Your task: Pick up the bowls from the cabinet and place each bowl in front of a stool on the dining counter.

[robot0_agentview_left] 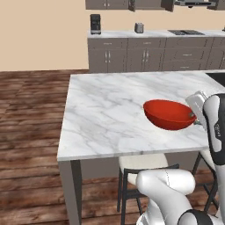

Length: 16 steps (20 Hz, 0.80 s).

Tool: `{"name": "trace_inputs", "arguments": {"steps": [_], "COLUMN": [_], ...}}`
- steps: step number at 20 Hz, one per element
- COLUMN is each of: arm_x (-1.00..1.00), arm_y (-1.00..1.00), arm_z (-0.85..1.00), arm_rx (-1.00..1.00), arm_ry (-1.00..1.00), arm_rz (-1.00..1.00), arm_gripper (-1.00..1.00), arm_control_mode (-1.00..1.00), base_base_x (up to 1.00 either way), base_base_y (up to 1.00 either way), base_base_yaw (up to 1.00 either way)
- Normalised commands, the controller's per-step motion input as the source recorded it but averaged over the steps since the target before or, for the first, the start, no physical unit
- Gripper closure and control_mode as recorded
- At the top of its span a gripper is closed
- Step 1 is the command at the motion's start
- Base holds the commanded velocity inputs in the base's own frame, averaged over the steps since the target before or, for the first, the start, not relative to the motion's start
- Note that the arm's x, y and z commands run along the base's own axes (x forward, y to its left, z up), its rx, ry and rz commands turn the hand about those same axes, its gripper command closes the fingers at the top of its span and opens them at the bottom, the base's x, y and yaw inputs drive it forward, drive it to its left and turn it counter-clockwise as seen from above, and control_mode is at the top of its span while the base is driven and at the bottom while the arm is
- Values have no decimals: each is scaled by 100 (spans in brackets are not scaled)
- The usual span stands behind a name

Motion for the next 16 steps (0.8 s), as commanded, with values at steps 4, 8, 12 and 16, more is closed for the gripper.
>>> {"name": "trace_inputs", "arguments": {"steps": [4,8,12,16], "arm_x": [24,32,31,7], "arm_y": [0,7,7,1], "arm_z": [-51,-45,-35,-12], "arm_rx": [20,2,-2,-7], "arm_ry": [13,1,-1,-8], "arm_rz": [0,0,-3,-5], "arm_gripper": [100,100,100,100], "arm_control_mode": [-100,-100,-100,-100], "base_base_x": [0,0,0,0], "base_base_y": [0,0,0,0], "base_base_yaw": [0,0,0,0]}}
